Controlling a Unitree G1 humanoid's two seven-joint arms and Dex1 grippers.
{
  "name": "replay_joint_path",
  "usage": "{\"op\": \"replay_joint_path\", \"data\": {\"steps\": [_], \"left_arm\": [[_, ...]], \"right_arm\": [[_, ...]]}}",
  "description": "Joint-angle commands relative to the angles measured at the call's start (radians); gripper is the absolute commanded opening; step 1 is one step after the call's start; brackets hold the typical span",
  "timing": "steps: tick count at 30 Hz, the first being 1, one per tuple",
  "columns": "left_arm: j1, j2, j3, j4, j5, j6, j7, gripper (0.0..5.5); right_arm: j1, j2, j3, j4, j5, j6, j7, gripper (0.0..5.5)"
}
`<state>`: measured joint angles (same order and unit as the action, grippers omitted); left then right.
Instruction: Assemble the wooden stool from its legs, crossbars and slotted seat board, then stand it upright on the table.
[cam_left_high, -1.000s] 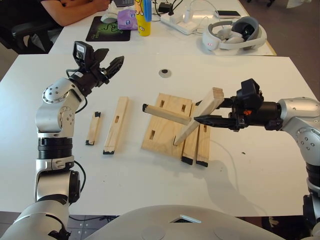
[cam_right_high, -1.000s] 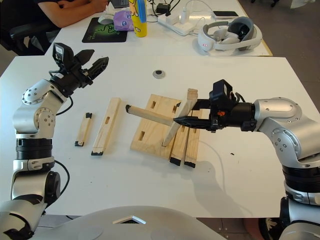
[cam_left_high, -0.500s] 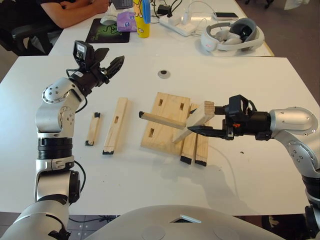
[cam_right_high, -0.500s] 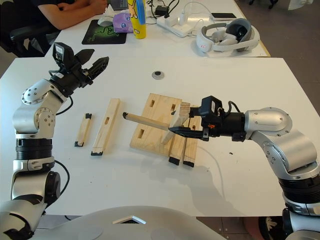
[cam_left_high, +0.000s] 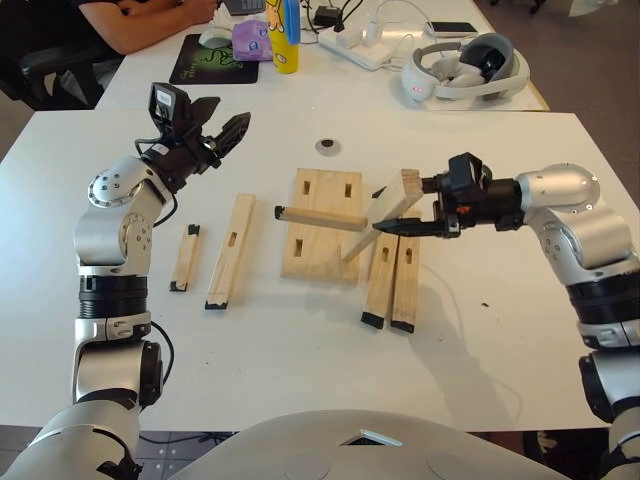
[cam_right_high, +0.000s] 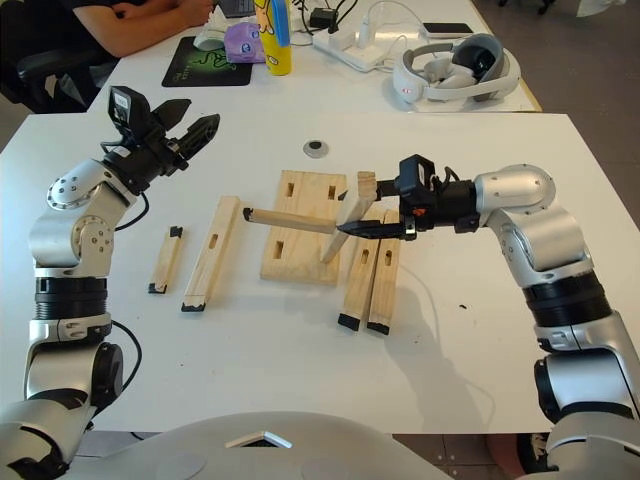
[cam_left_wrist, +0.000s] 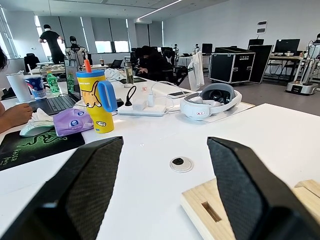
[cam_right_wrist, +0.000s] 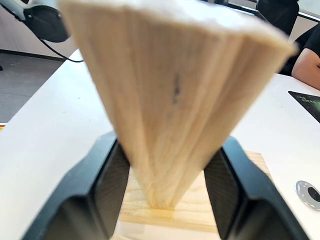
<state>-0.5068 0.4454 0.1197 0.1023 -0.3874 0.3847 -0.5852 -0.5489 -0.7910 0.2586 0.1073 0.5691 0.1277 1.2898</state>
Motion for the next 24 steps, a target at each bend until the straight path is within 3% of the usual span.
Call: {"op": "replay_joint_path", "data": {"steps": [1,12,17,24], "left_arm": [[-0.044,-0.002,-0.014,0.035,0.018,-0.008,-0.013,3.12],[-0.038,-0.005,-0.012,0.044,0.029,-0.016,-0.016,3.12],[-0.040,-0.011,-0.013,0.044,0.032,-0.018,-0.015,3.12],[-0.026,-0.018,-0.012,0.036,0.030,-0.024,-0.013,3.12]], "right_arm": [[-0.035,0.034,0.073,0.145,-0.214,-0.051,-0.006,2.06],[-0.078,0.070,0.007,0.165,-0.174,-0.009,0.002,2.06],[-0.099,0.069,-0.023,0.151,-0.118,0.137,0.048,2.81],[-0.093,0.078,-0.110,0.191,-0.151,0.124,0.004,3.93]]}}
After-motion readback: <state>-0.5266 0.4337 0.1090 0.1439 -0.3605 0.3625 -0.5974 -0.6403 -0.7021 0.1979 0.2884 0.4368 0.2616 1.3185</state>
